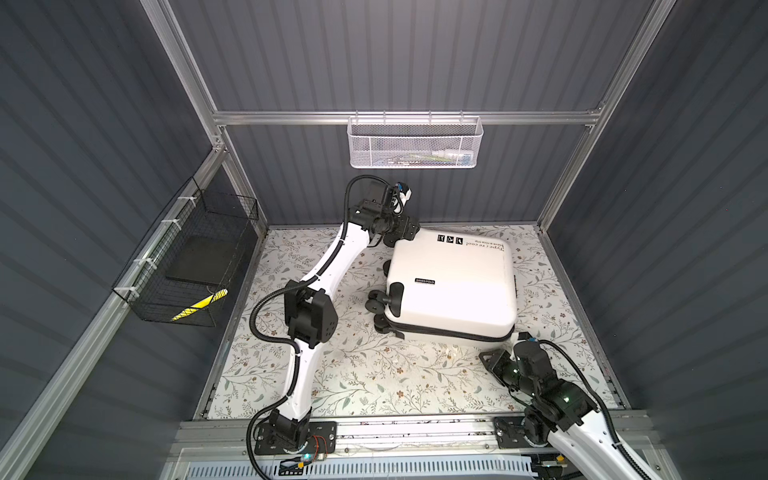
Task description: Pack the luggage
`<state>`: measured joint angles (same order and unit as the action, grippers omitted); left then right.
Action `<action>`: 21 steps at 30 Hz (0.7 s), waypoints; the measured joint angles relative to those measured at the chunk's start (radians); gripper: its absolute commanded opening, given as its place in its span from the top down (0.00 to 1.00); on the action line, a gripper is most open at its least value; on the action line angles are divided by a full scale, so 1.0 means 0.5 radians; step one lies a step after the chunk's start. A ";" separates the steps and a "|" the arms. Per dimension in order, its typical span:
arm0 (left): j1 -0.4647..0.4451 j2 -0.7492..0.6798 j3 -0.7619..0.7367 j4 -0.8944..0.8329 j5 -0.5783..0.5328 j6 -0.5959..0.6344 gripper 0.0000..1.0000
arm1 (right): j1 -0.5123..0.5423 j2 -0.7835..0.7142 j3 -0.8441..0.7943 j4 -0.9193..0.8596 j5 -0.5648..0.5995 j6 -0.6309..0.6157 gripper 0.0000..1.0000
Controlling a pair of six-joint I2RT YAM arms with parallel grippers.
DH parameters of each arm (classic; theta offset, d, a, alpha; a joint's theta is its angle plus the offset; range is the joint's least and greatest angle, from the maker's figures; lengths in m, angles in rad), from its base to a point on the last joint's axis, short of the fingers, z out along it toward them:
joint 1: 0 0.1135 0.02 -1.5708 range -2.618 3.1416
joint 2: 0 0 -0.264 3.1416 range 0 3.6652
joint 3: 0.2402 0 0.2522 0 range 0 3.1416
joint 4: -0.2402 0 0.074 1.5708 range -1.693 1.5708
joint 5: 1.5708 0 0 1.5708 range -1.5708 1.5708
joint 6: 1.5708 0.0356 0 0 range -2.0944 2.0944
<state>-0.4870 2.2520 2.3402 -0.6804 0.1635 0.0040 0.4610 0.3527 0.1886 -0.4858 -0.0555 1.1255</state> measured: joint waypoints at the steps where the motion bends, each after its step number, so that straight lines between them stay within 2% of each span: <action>1: 0.000 0.016 0.001 0.006 0.015 -0.004 0.00 | -0.006 0.021 0.000 0.026 0.009 -0.001 0.68; 10: 0.009 0.069 0.023 0.126 0.272 -0.079 0.00 | -0.185 0.189 0.001 0.183 -0.011 -0.053 0.68; 17: 0.009 0.130 0.029 0.183 0.563 -0.134 0.00 | -0.425 0.397 0.017 0.254 -0.217 -0.166 0.68; 21: 0.024 0.138 0.011 0.203 0.631 -0.134 0.00 | -0.564 0.610 0.110 0.261 -0.314 -0.269 0.69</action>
<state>-0.4747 2.3211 2.3455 -0.5789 0.4789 -0.0628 0.1791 0.6575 0.2436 -0.3553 -0.2123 0.9913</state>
